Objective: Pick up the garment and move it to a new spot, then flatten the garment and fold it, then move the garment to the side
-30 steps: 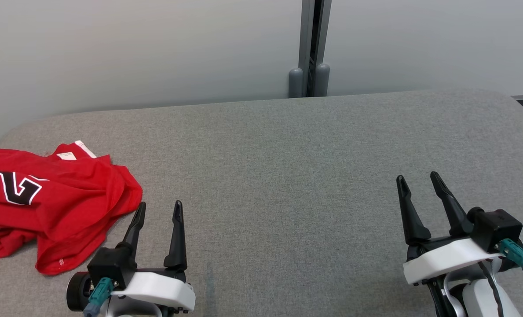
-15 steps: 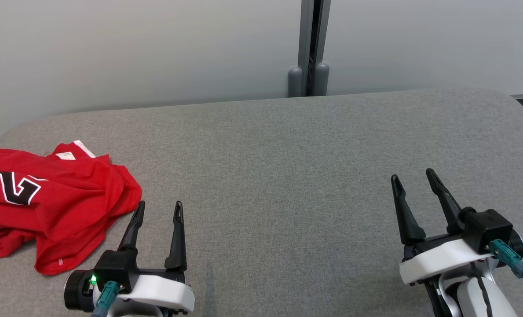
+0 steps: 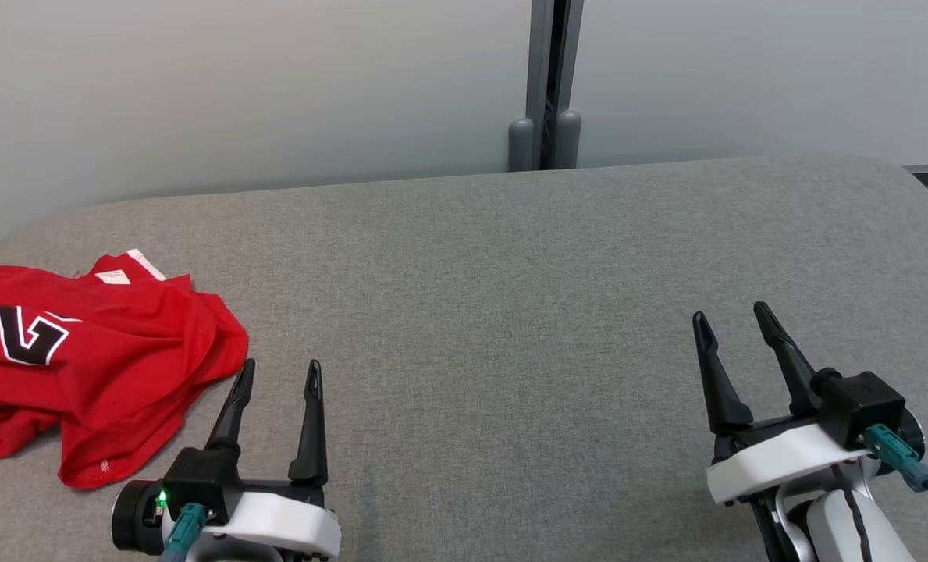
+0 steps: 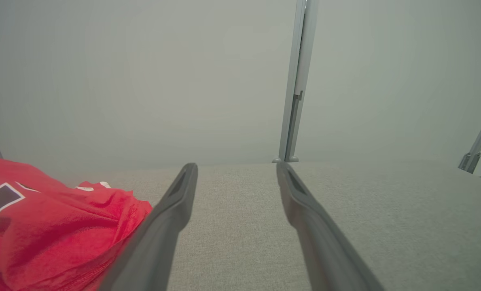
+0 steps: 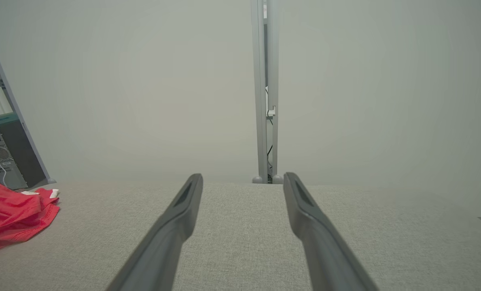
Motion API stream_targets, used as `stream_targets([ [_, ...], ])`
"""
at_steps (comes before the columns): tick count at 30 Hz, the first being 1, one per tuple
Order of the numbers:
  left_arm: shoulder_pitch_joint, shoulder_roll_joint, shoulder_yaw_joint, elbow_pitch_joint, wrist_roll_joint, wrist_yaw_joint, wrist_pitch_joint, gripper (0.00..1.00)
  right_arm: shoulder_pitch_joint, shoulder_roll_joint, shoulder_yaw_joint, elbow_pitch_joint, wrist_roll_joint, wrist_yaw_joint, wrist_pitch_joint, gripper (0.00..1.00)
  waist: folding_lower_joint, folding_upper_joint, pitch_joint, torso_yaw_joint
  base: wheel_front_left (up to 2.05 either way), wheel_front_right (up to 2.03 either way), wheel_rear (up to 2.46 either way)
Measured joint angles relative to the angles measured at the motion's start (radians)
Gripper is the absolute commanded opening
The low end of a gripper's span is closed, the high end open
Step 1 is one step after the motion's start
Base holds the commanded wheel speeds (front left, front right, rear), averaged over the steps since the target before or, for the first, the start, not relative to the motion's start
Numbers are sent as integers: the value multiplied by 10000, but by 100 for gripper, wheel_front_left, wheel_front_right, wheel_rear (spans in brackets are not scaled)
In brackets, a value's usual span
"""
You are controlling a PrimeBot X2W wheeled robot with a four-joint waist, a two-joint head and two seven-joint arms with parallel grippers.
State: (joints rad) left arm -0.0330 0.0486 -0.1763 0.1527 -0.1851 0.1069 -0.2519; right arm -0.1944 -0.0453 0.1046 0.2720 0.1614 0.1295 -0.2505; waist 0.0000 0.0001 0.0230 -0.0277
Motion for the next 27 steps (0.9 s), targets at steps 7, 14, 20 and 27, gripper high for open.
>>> stream_targets([
  [7, 31, -8, -77, 357, -349, -368, -98, 100, -94, -8, 40, 307, 324, 2, -100, 100, 0, 0, -6, -32, 0, 0, 0],
  [14, 31, -2, -31, 489, -529, -487, -98, 100, -115, -12, 52, 416, 418, 2, -109, 100, 0, 0, -23, -43, 0, 0, 0],
  [20, 27, -2, -52, 541, -527, -531, -98, 100, -113, -12, 48, 451, 437, 2, -109, 100, 0, 0, -28, -21, 0, 0, 0],
  [27, -19, -4, 10, 721, -383, -594, -100, 100, -35, -17, 35, 399, 614, 2, -109, 100, 0, 0, -10, 444, 0, 0, 0],
])
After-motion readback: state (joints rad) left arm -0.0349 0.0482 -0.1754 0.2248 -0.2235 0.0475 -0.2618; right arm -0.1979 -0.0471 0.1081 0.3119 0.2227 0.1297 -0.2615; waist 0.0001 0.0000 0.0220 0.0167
